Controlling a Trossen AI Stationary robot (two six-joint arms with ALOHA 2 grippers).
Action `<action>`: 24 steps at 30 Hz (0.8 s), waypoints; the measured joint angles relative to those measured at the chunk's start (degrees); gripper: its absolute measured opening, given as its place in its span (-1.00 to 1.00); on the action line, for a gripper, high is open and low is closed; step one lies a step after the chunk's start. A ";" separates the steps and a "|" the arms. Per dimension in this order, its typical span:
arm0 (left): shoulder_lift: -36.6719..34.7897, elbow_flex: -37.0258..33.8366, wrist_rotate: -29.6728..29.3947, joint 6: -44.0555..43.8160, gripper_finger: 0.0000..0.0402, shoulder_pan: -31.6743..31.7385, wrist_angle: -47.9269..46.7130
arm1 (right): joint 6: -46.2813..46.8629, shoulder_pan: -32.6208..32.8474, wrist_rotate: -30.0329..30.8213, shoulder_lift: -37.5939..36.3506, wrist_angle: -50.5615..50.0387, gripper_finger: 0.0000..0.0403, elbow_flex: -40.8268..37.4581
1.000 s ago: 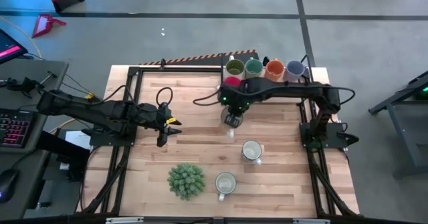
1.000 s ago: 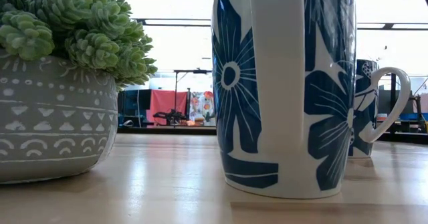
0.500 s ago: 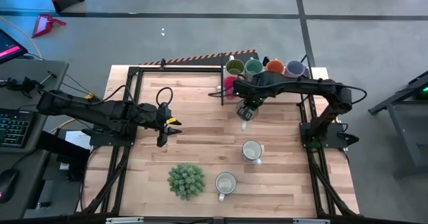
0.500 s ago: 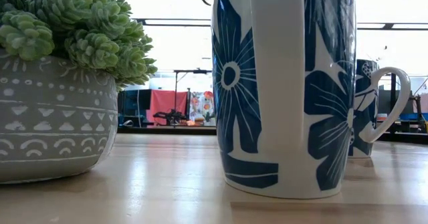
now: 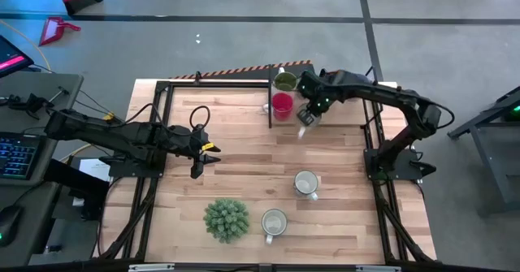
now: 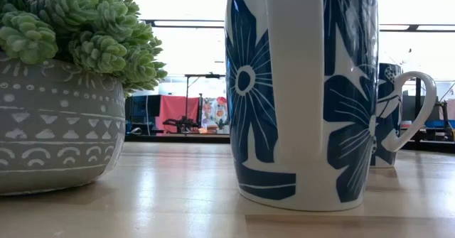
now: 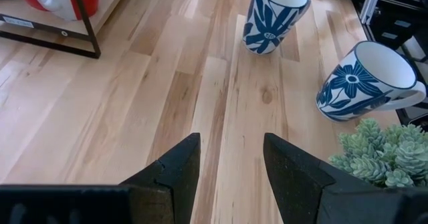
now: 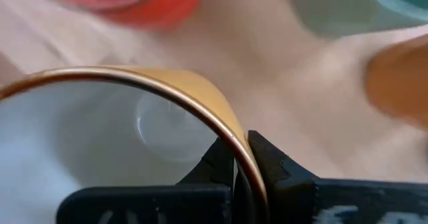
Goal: Place coffee mugs
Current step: Put the yellow mug on the shelf
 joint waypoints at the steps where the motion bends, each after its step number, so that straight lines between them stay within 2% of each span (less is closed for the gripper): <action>1: 0.00 0.00 0.00 -0.03 -0.24 0.00 0.01 | -0.61 -0.97 0.01 0.01 0.43 -1.00 0.03; 10: 0.00 0.02 0.00 -1.48 -0.24 0.00 0.01 | -1.00 -7.20 0.26 0.01 2.82 -1.00 0.04; 18: 0.00 0.02 0.00 -1.46 -0.24 0.00 0.03 | -0.82 -7.73 -0.23 0.05 4.79 -1.00 0.04; 24: 0.00 0.02 -0.02 -1.45 -0.24 0.00 0.03 | 1.92 -7.71 1.55 0.64 5.09 -1.00 0.07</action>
